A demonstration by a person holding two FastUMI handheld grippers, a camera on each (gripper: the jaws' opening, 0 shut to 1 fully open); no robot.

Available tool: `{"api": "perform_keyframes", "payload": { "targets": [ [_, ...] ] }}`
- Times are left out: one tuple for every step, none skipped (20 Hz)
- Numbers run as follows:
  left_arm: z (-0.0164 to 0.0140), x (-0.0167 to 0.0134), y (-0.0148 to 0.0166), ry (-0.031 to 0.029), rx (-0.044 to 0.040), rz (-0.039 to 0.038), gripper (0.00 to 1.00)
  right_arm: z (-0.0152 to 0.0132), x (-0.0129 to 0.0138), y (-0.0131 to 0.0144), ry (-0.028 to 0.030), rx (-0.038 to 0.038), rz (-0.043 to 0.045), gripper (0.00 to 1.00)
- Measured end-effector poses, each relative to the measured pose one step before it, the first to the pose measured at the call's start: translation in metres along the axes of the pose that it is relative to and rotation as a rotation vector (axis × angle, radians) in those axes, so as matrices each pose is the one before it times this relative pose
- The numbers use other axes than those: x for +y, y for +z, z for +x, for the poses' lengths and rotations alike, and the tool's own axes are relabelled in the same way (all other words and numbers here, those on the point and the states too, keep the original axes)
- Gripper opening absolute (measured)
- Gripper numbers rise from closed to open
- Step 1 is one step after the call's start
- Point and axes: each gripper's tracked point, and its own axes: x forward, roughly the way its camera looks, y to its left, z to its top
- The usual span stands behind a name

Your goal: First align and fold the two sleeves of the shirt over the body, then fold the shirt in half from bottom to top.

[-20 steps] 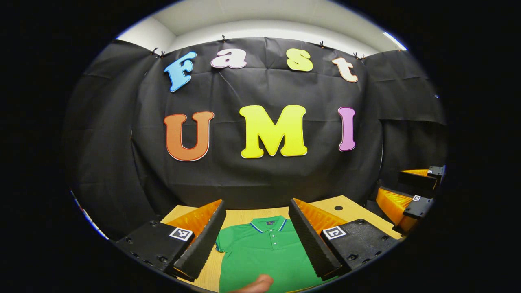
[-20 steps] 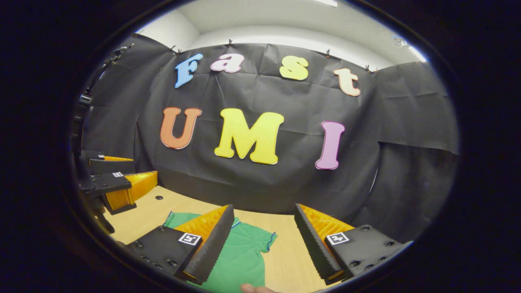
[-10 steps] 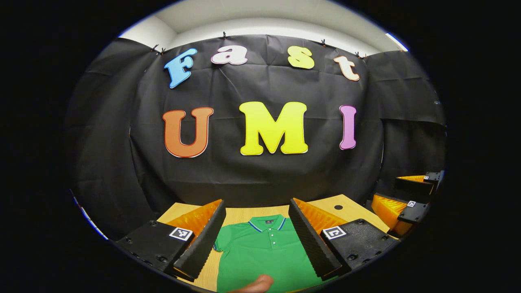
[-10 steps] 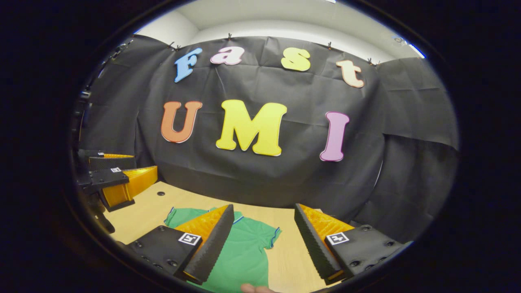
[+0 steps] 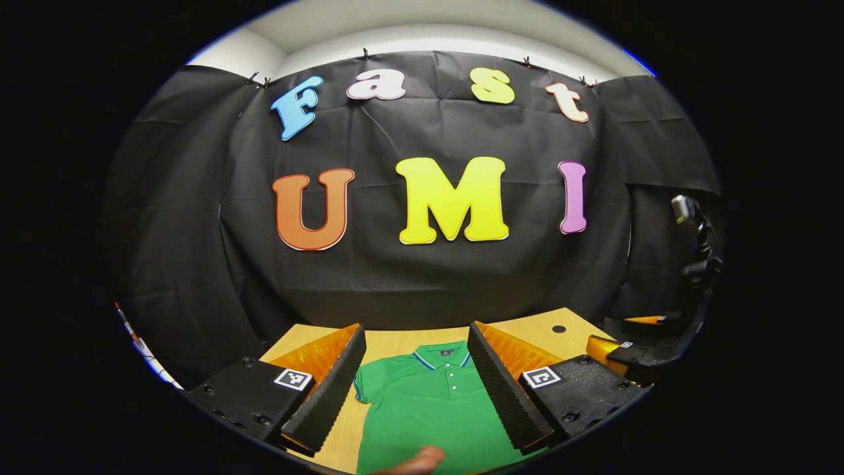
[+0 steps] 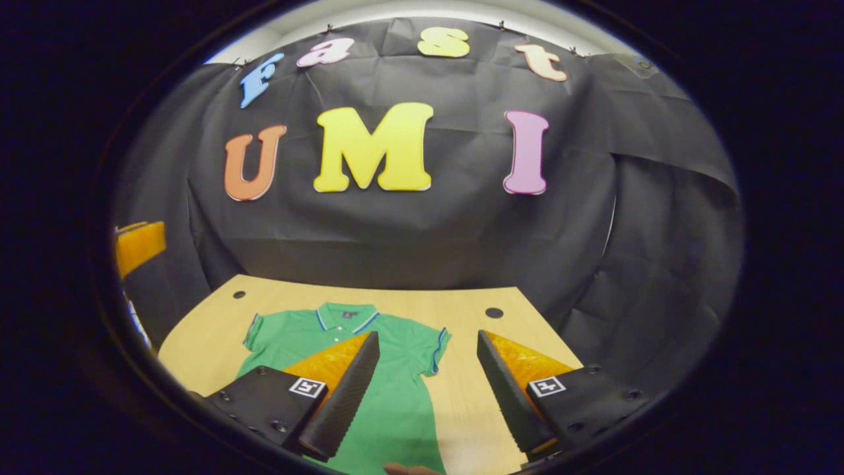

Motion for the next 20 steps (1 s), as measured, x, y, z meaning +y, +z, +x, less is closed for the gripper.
{"api": "perform_keyframes", "payload": {
  "targets": [
    [-0.00124, 0.00175, -0.00019, 0.01067, 0.00424, 0.00463, 1.0, 0.01605, -0.00248, -0.0092, -0.00449, 0.0245, -0.00604, 0.95],
    [-0.00068, 0.00246, -0.00051, 0.01362, 0.00401, 0.00295, 1.0, 0.01658, -0.00135, -0.00985, -0.00171, 0.02313, -0.00707, 0.95],
    [-0.00152, 0.00244, -0.00079, 0.01654, 0.00521, 0.00205, 1.0, 0.01695, -0.00073, -0.00837, 0.00178, 0.02581, -0.00582, 0.95],
    [-0.00155, 0.00079, -0.00024, 0.01439, 0.00527, -0.00039, 1.0, 0.02094, -0.00106, -0.01095, 0.00013, 0.03011, -0.0067, 0.96],
    [-0.00155, 0.00075, 0.00014, 0.01455, 0.00408, -0.00121, 1.0, 0.01919, 0.00076, -0.00791, -0.00108, 0.03007, -0.00386, 0.96],
    [-0.00165, 0.00036, 0.001, 0.01606, 0.00528, -0.00021, 1.0, 0.0176, -0.00007, -0.00851, 0.00262, 0.02894, 0.00132, 0.96],
    [-0.00203, 0.00027, -0.00013, 0.01115, 0.00382, -0.0065, 1.0, 0.01763, 0.00015, -0.00609, 0.00012, 0.02929, 0.00141, 0.96],
    [-0.00233, -0.00354, -0.0023, -0.00386, 0.00545, -0.01943, 1.0, 0.01784, 0.00022, -0.00619, 0.001, 0.02555, 0.00329, 0.96],
    [-0.00335, -0.00514, -0.00342, -0.00491, 0.00792, -0.01935, 1.0, 0.01644, -0.00068, -0.0036, -0.00676, 0.01794, -0.00196, 0.96],
    [-0.00382, -0.00289, -0.00566, 0.00017, 0.01595, -0.00591, 1.0, 0.01697, -0.00051, -0.00443, -0.00507, 0.01613, -0.00478, 0.96],
    [-0.00328, -0.00226, -0.00651, 0.00287, 0.01837, 0.00693, 1.0, 0.0154, 0.00076, -0.00403, -0.00048, 0.01735, -0.00054, 0.96],
    [-0.00433, 0.00151, -0.00744, 0.01447, 0.01919, 0.01426, 1.0, 0.01443, 0.00101, -0.00582, -0.00326, 0.0202, 0.00016, 0.96],
    [-0.00453, 0.00065, -0.00807, 0.00617, 0.01944, 0.0026, 1.0, 0.01148, -0.00108, -0.00416, -0.00827, 0.01966, -0.00288, 0.96],
    [-0.00543, -0.0022, -0.00565, -0.00632, 0.00978, -0.0129, 1.0, 0.01227, -0.00086, -0.00592, -0.00541, 0.01918, -0.00026, 0.95],
    [-0.00443, -0.00274, -0.00311, -0.00497, 0.00641, -0.00851, 1.0, 0.0098, 0.00059, -0.0051, 0.00016, 0.0229, 0.00347, 0.95],
    [-0.00413, -0.00006, -0.00353, 0.00768, 0.00891, 0.00282, 1.0, 0.00743, 0.00059, -0.00564, 0.00237, 0.02213, 0.00161, 1.0],
    [-0.00319, 0.00392, -0.0052, 0.01705, 0.01043, 0.00798, 1.0, 0.00815, -0.00101, -0.00329, 0.00058, 0.01227, 0.0029, 0.95],
    [-0.00177, 0.0051, -0.0047, 0.01942, 0.00998, 0.00468, 1.0, 0.00315, 0.00031, -0.00154, 0.00807, 0.0104, 0.00197, 0.92],
    [-0.00035, 0.00385, -0.00399, 0.01636, 0.01124, -0.00168, 1.0, 0.00253, 0.00162, 0.00158, 0.00992, 0.00104, 0.00324, 0.82],
    [-0.00101, 0.00345, -0.00428, 0.01524, 0.01374, -0.00593, 1.0, 0.00183, 0.00173, 0.00117, 0.01459, -0.0002, 0.01277, 0.73]
  ]
}}
